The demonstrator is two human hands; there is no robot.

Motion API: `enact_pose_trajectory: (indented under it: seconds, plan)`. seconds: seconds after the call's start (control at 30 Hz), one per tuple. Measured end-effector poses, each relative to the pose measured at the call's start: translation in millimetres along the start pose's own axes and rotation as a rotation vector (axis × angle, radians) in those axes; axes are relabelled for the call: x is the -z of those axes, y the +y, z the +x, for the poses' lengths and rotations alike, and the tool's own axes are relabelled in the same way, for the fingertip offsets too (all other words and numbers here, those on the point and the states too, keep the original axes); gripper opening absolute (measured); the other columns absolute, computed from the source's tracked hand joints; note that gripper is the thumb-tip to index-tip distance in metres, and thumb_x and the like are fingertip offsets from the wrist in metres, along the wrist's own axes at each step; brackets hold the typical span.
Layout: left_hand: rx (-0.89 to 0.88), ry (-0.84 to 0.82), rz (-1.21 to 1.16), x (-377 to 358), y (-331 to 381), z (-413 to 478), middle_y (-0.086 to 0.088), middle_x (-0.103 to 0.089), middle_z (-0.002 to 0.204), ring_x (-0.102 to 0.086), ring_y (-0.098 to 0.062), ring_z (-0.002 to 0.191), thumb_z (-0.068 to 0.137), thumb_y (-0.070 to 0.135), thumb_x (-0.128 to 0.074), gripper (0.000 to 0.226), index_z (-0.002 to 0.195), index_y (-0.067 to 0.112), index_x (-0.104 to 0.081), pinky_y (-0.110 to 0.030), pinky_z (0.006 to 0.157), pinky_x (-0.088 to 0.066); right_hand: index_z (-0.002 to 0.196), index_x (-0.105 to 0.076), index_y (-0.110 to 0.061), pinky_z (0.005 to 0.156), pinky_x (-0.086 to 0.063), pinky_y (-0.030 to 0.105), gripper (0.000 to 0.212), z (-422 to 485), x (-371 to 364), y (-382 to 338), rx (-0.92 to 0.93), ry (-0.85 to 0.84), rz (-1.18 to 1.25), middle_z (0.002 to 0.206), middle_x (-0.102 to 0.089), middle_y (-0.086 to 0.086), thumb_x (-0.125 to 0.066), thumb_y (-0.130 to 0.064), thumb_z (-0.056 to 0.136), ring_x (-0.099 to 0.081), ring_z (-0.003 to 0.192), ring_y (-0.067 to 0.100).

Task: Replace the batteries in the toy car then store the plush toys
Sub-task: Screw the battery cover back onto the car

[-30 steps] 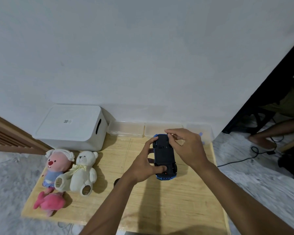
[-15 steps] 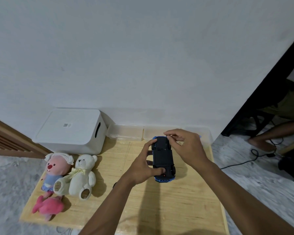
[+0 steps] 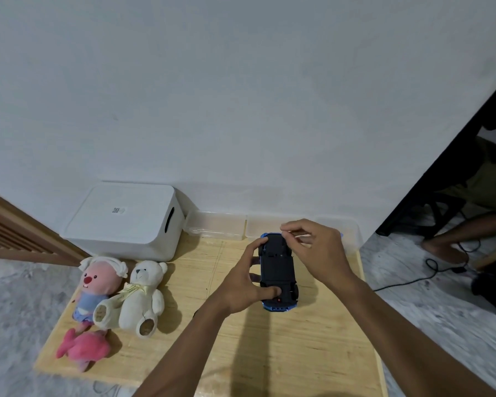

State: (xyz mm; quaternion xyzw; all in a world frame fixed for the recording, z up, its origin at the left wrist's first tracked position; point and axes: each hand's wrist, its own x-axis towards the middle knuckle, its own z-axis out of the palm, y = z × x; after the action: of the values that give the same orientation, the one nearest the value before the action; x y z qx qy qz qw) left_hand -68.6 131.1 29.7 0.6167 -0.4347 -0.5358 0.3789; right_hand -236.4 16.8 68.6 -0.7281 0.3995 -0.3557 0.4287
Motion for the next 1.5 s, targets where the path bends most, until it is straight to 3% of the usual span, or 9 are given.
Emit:
enact_pose_trajectory:
  seconds: [0.13,0.3,0.47,0.63,0.87,1.07,1.17,1.27,1.5]
  plan:
    - [-0.005,-0.004,0.007,2.3,1.0,1.0,0.002,-0.053,0.138,-0.07,-0.025,0.107,0.077,0.013,-0.087,0.099,0.144,0.059,-0.031,-0.047,0.091,-0.062,0.086,-0.077,-0.031,0.067,-0.059,0.037,0.008,3.3,-1.4,-3.2,-0.011,0.024,-0.03,0.084,-0.074,-0.014,-0.081,-0.024,0.084,-0.064,0.063,0.012]
    - [-0.005,-0.009,0.012,5.3,2.2,1.4,0.001,-0.053,0.138,-0.07,-0.028,0.108,0.076,0.014,-0.088,0.099,0.145,0.059,-0.031,-0.049,0.089,-0.062,0.098,-0.079,-0.026,0.071,-0.06,0.029,0.015,-0.1,0.0,-5.0,0.133,-0.008,-0.109,0.093,-0.074,-0.017,-0.074,-0.016,0.088,-0.07,0.08,0.011]
    - [-0.011,-0.012,0.024,8.9,4.8,-0.5,0.001,-0.054,0.138,-0.071,-0.026,0.106,0.076,0.015,-0.088,0.1,0.145,0.058,-0.031,-0.048,0.09,-0.062,0.084,-0.072,-0.027,0.068,-0.06,0.032,0.011,1.7,-2.4,-11.2,0.01,0.059,-0.036,0.08,-0.072,-0.016,-0.081,-0.021,0.084,-0.067,0.067,0.01]
    - [-0.027,-0.02,0.033,13.6,7.4,-2.8,-0.001,-0.054,0.138,-0.071,-0.027,0.105,0.077,0.013,-0.088,0.1,0.146,0.057,-0.031,-0.044,0.09,-0.063,0.102,-0.077,-0.029,0.073,-0.058,0.029,0.015,-3.1,1.4,-17.3,0.184,-0.037,-0.206,0.093,-0.073,-0.019,-0.073,-0.02,0.09,-0.067,0.078,0.01]
    - [-0.061,-0.06,0.043,29.5,14.7,-10.4,-0.002,-0.054,0.136,-0.074,-0.019,0.096,0.079,0.009,-0.087,0.099,0.148,0.052,-0.03,-0.034,0.082,-0.063,0.09,-0.073,-0.029,0.073,-0.06,0.029,0.008,0.6,-6.3,-39.3,-0.001,0.018,-0.098,0.083,-0.073,-0.011,-0.079,-0.023,0.086,-0.069,0.077,0.009]
    - [-0.086,-0.097,0.053,52.6,17.3,-26.6,-0.002,-0.054,0.135,-0.073,-0.017,0.095,0.08,0.006,-0.085,0.099,0.149,0.049,-0.029,-0.028,0.076,-0.061,0.105,-0.078,-0.024,0.078,-0.06,0.031,0.018,-12.3,-27.1,-58.0,0.113,-0.007,-0.175,0.099,-0.074,-0.013,-0.07,-0.015,0.092,-0.069,0.087,0.009]
    - [-0.096,-0.116,0.058,65.1,16.0,-32.8,-0.001,-0.054,0.136,-0.073,-0.019,0.097,0.08,0.006,-0.086,0.099,0.149,0.05,-0.029,-0.03,0.076,-0.062,0.094,-0.077,-0.022,0.075,-0.06,0.026,0.008,-15.6,-38.3,-67.8,0.022,0.054,-0.105,0.092,-0.074,-0.012,-0.076,-0.017,0.087,-0.069,0.083,0.006]
    - [-0.104,-0.137,0.06,75.4,15.7,-37.5,-0.002,-0.054,0.135,-0.075,-0.015,0.091,0.08,0.006,-0.086,0.1,0.15,0.049,-0.029,-0.031,0.077,-0.062,0.088,-0.071,-0.026,0.069,-0.058,0.022,0.012,-19.9,-48.2,-74.3,-0.036,0.113,-0.079,0.081,-0.071,-0.011,-0.082,-0.025,0.082,-0.067,0.073,0.009]
    - [-0.122,-0.165,0.079,90.2,12.5,-46.7,-0.001,-0.053,0.134,-0.074,-0.009,0.086,0.08,0.006,-0.086,0.099,0.15,0.048,-0.029,-0.029,0.077,-0.061,0.106,-0.078,-0.023,0.078,-0.059,0.026,0.017,-30.5,-62.6,-86.9,0.104,0.072,-0.225,0.099,-0.074,-0.016,-0.07,-0.017,0.093,-0.069,0.087,0.006]
